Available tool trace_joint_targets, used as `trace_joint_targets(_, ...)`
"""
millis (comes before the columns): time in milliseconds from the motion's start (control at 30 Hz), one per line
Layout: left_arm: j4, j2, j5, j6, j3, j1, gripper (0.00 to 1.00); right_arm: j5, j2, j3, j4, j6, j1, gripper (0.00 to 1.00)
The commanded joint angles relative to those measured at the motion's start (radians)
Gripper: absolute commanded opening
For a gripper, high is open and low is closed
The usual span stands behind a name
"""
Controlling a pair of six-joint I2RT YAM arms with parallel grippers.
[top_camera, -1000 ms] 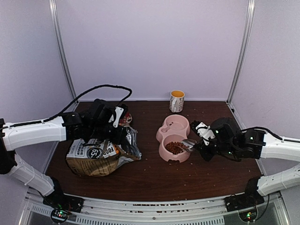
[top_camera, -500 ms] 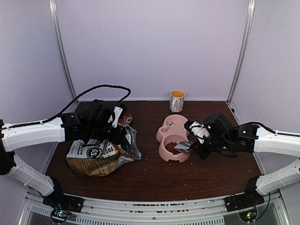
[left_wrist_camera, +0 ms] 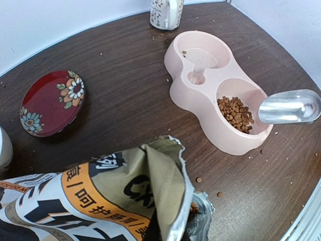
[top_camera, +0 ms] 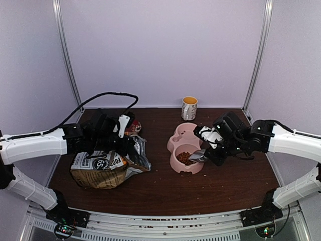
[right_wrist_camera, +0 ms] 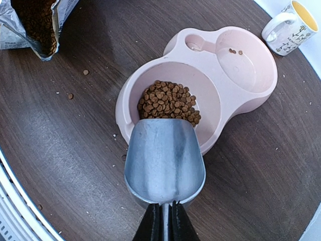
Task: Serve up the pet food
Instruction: Place the pet food in the pet food bowl, then insert the spatula into the pet food bag.
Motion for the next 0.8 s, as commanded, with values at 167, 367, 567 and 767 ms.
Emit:
trace_joint_targets(167,0.046,-0.020,-0.005,0.007,0.036,0.005,0.00,0.057,-0.032,0.059,0.006,-0.117,-0.005,0.00)
trace_joint_targets(367,0.079,-0.030,0.042,-0.006,0.029,-0.002,0.00,0.006,-0.039,0.064,0.063,-0.163,-0.006,0.00)
trace_joint_targets(567,0.099,-0.025,0.088,-0.004,0.031,-0.010,0.00,-0.060,-0.072,0.065,0.145,-0.195,0.011,0.00)
trace_joint_targets(767,0.070,0.014,0.136,0.022,0.098,-0.016,0.00,-0.157,-0.090,0.025,0.322,-0.224,0.067,0.00)
